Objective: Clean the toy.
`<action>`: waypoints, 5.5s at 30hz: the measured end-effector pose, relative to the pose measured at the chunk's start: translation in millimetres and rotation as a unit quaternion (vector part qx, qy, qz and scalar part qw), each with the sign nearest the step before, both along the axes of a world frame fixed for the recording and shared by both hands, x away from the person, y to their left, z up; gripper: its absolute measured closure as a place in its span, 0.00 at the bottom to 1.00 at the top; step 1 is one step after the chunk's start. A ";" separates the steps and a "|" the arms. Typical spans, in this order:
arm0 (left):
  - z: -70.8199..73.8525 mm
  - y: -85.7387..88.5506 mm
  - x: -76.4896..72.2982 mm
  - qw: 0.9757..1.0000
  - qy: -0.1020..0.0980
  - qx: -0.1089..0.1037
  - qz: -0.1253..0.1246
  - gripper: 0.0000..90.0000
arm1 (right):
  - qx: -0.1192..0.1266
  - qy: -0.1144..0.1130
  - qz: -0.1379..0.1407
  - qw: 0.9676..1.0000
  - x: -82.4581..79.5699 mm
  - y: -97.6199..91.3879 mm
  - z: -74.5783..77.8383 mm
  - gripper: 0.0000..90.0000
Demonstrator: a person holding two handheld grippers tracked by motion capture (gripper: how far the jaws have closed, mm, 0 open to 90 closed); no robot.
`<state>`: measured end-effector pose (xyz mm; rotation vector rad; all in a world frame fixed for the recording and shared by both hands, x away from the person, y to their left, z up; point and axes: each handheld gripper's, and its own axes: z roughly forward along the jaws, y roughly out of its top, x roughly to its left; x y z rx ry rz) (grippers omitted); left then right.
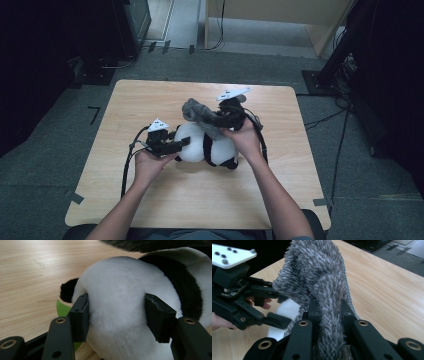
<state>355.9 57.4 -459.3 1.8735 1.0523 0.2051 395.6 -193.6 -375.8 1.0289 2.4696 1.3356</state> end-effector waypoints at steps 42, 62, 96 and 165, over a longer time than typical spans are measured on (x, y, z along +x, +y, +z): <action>-4.6 2.4 3.9 1.000 0.008 0.027 0.012 0.27 | -0.023 0.010 -0.024 0.999 -28.4 -28.2 -26.4 0.86; -6.2 3.1 4.6 0.999 0.013 0.025 0.015 0.24 | -0.017 0.013 -0.087 0.996 -42.8 -94.2 -27.9 0.85; -6.0 5.8 3.3 1.000 0.031 0.003 0.003 0.36 | -0.044 -0.020 -0.021 0.999 -21.5 -2.2 -2.9 0.86; -3.1 3.1 3.1 1.000 0.024 -0.003 -0.015 0.40 | -0.009 0.017 -0.038 0.999 -40.2 -82.3 -24.9 0.84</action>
